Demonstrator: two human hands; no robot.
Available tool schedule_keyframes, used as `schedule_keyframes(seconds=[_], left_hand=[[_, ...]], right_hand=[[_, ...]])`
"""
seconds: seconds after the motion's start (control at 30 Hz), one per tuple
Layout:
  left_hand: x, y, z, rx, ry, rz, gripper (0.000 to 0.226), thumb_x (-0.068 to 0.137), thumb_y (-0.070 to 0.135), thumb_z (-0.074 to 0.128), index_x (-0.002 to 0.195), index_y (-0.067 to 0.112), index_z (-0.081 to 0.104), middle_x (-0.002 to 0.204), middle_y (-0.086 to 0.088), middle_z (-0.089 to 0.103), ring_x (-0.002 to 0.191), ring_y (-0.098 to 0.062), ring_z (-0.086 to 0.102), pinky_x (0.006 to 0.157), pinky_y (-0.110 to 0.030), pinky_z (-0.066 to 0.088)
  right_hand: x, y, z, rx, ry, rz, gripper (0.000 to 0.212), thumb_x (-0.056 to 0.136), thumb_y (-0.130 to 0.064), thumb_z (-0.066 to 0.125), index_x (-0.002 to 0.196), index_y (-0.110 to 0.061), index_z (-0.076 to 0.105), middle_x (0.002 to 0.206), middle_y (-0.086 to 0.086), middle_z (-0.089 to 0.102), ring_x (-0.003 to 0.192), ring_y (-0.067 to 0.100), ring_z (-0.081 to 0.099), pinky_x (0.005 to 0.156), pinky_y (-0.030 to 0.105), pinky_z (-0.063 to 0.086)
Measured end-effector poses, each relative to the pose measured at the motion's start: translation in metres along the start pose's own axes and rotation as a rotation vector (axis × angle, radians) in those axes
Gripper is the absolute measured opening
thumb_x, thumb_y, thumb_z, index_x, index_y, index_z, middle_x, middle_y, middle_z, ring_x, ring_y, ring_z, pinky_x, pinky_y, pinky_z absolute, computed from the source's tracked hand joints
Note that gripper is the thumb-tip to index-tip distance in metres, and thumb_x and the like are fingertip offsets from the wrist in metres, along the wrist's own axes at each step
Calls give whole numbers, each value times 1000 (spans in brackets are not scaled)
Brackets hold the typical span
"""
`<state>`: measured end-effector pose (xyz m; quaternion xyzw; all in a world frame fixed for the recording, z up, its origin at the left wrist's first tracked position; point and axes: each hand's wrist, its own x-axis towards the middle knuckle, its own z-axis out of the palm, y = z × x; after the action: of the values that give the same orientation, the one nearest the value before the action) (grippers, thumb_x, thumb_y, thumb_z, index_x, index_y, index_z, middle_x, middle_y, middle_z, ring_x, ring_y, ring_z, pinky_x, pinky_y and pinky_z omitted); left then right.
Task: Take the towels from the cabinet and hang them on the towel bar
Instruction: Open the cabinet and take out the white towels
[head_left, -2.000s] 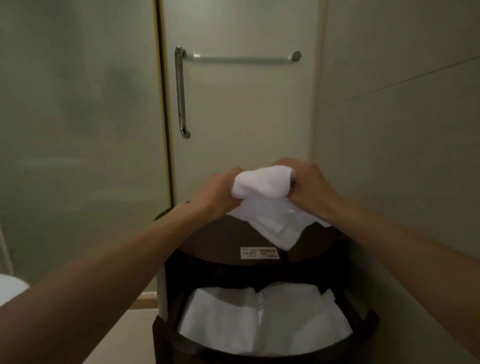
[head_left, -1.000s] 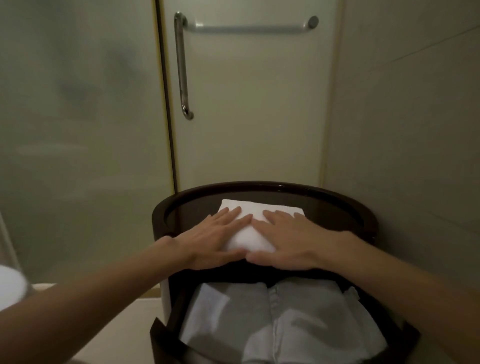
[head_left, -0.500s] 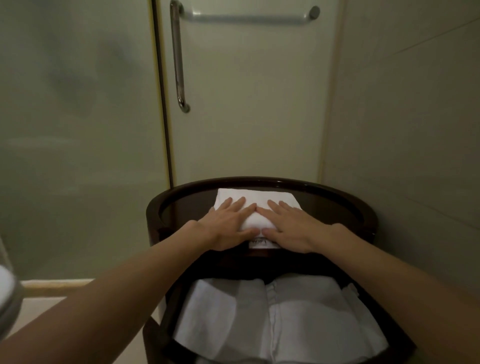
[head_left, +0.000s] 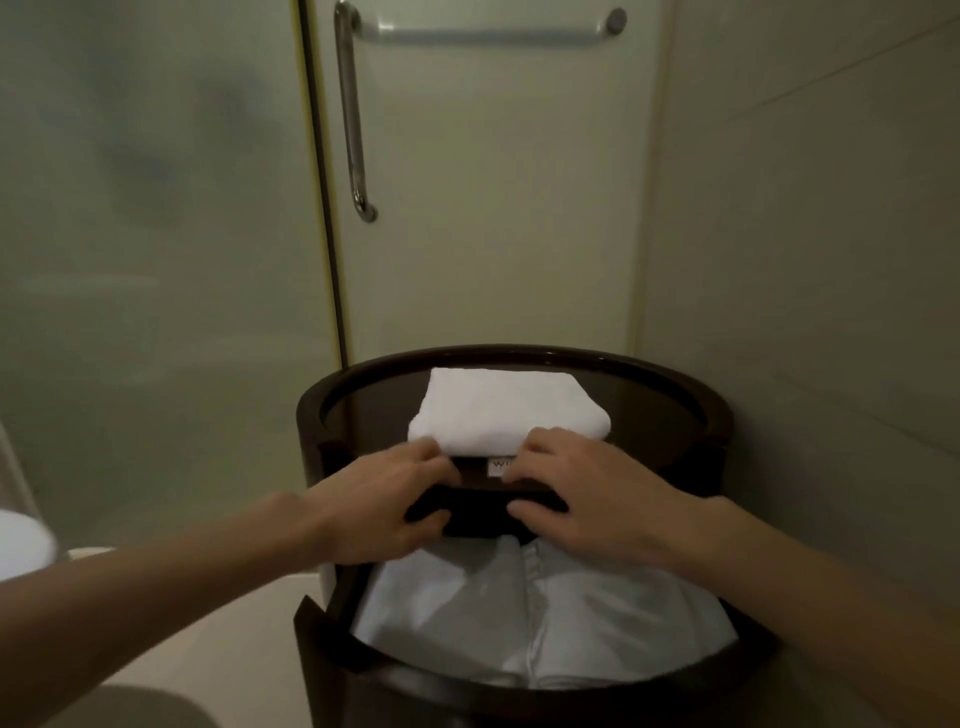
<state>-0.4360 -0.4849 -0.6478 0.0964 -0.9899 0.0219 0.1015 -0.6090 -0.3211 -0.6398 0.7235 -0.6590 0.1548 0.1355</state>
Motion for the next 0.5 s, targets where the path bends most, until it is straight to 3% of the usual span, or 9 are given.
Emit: schedule_keyframes(seconds=[0.07, 0.17, 0.3, 0.4, 0.5], left_hand=[[-10, 3, 6, -32, -152, -30, 35, 87, 43, 53, 121, 33, 51, 119, 10, 46, 106, -12, 53, 91, -29, 47], [-13, 14, 14, -38, -359, -54, 51, 89, 51, 53, 136, 36, 41, 133, 11, 41, 117, -11, 48, 100, -31, 43], [-7, 33, 27, -46, -460, -10, 64, 84, 57, 57, 141, 35, 36, 143, 8, 37, 128, -16, 42, 108, -33, 37], [4, 41, 40, -36, -600, -6, 70, 83, 58, 58, 144, 37, 30, 148, 4, 34, 134, -19, 36, 112, -37, 32], [10, 46, 58, 22, -700, -32, 66, 89, 48, 55, 146, 35, 26, 150, 1, 34, 136, -22, 35, 113, -39, 29]], right_hand=[[-10, -8, 4, 28, -106, -1, 28, 91, -38, 54, 115, -25, 61, 107, -8, 58, 95, 7, 54, 81, 27, 48], [-24, -10, 8, 42, -417, 105, 33, 91, -39, 57, 121, -28, 58, 109, -6, 61, 95, 9, 57, 82, 29, 49], [-42, -4, 16, -36, -865, 333, 57, 87, -49, 61, 137, -31, 43, 137, -3, 45, 122, 20, 45, 100, 42, 37], [-46, -1, 26, -45, -952, 359, 53, 91, -34, 59, 140, -29, 38, 143, 2, 40, 127, 25, 41, 108, 48, 31], [-46, 0, 30, -60, -960, 348, 52, 91, -29, 58, 138, -25, 36, 142, 5, 38, 126, 26, 41, 105, 46, 33]])
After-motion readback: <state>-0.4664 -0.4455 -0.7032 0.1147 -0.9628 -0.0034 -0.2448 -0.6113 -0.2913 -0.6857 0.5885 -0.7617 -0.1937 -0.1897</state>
